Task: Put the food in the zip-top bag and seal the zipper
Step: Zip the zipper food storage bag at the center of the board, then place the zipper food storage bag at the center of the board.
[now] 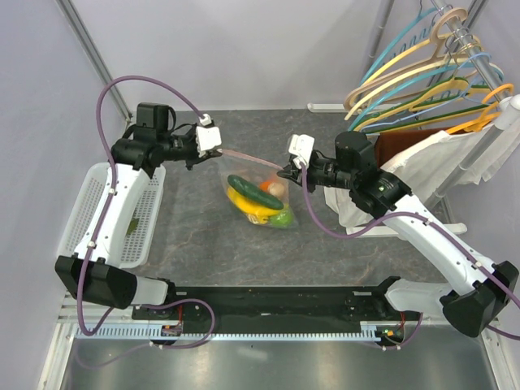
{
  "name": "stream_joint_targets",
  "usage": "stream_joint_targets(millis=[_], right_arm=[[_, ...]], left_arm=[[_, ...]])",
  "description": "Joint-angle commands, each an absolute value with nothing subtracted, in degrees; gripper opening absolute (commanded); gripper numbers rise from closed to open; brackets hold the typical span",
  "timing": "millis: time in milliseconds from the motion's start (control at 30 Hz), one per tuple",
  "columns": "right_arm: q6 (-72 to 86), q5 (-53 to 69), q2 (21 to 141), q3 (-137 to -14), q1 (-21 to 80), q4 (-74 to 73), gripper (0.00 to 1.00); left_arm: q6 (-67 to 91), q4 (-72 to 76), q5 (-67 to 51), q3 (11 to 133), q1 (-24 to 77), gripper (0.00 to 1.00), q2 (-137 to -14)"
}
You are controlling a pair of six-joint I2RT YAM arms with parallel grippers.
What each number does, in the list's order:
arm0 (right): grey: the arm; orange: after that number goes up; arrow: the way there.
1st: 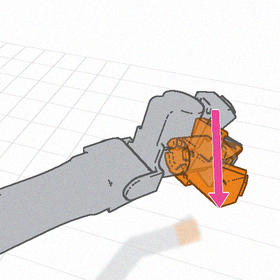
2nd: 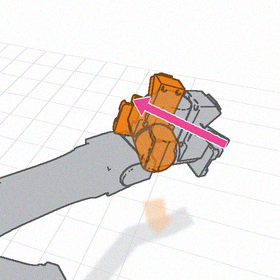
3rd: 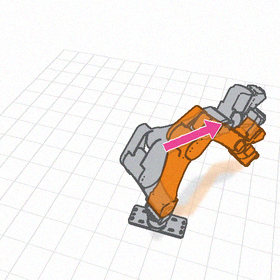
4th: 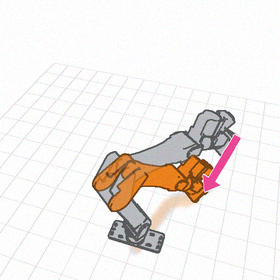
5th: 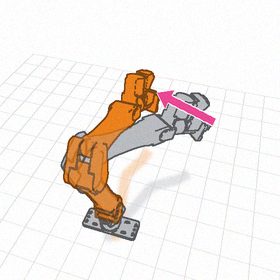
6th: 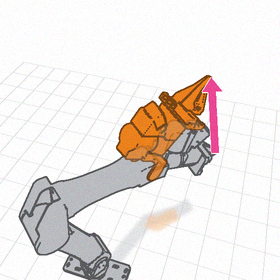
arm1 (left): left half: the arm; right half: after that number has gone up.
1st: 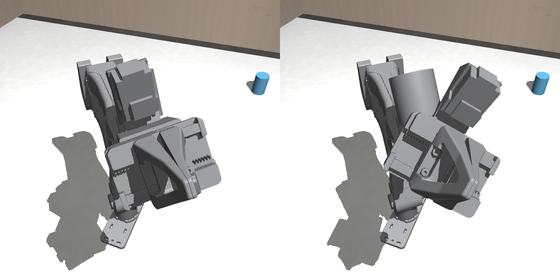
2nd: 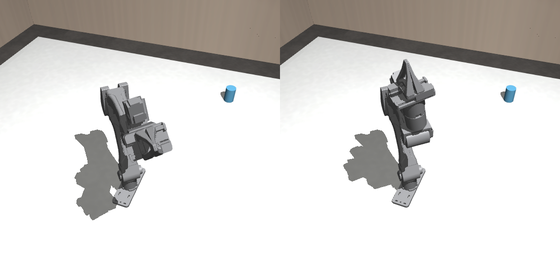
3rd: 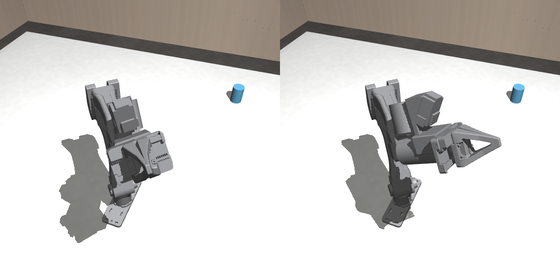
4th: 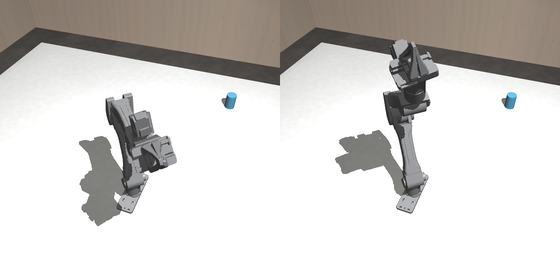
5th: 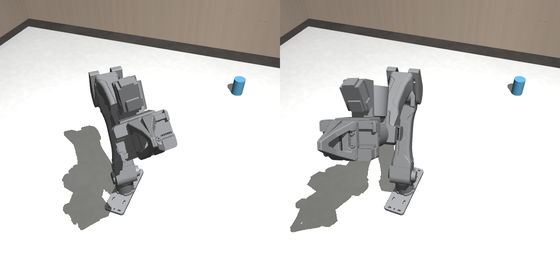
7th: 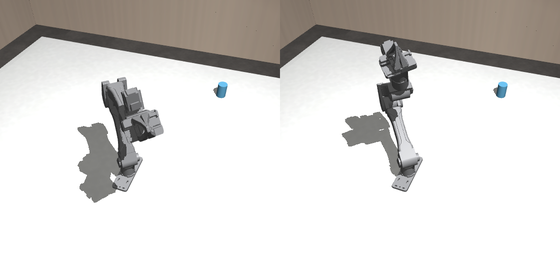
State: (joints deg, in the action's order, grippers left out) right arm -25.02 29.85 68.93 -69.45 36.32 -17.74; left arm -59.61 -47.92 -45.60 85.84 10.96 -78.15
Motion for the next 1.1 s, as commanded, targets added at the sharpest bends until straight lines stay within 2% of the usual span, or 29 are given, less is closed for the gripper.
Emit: stream_joint_targets(millis=[0, 133, 567, 633, 667, 767, 833, 900, 933, 1067], right_arm=[[-26.2, 31.1, 65.4, -70.1, 35.3, -18.2, 0.00], [-26.4, 31.3, 65.3, -70.0, 34.9, -18.5, 0.00], [-26.6, 32.3, 65.9, -70.5, 33.8, -18.6, 0.00], [-26.5, 32.7, 66.2, -70.8, 33.8, -18.6, 0.00], [-26.3, 33.0, 66.3, -70.8, 33.8, -18.6, 0.00], [-26.2, 33.8, 66.9, -71.4, 33.8, -18.6, 0.00], [-26.1, 34.2, 67.1, -71.5, 33.8, -18.6, 0.00], [-26.2, 34.7, 67.0, -71.5, 33.8, -18.7, 0.00], [-26.4, 34.8, 67.1, -71.4, 33.8, -18.8, 0.00], [-26.5, 35.4, 66.9, -71.4, 33.8, -19.3, 0.00]], left_arm=[[-65.7, -48.8, -38.7, 86.2, 6.2, 0.09, -77.3], [-68.1, -50.4, -38.2, 86.6, 4.2, 0.13, -77.3], [-73.6, -55.7, -38.2, 88.8, -1.6, 0.14, -77.8], [-73.4, -57.8, -40.7, 89.6, -1.5, 0.27, -77.5], [-73.0, -58.4, -42.2, 89.8, -1.5, 0.41, -76.7], [-69.3, -59.7, -47.0, 90.8, -0.6, 0.59, -75.0], [-66.2, -61.2, -49.1, 93.0, 2.1, 0.62, -74.7], [-64.5, -61.3, -49.6, 93.9, 4.2, 0.70, -73.8], [-63.0, -60.7, -49.4, 94.0, 7.1, 0.79, -73.5], [-57.4, -54.8, -46.5, 92.8, 14.4, 0.83, -73.4]])
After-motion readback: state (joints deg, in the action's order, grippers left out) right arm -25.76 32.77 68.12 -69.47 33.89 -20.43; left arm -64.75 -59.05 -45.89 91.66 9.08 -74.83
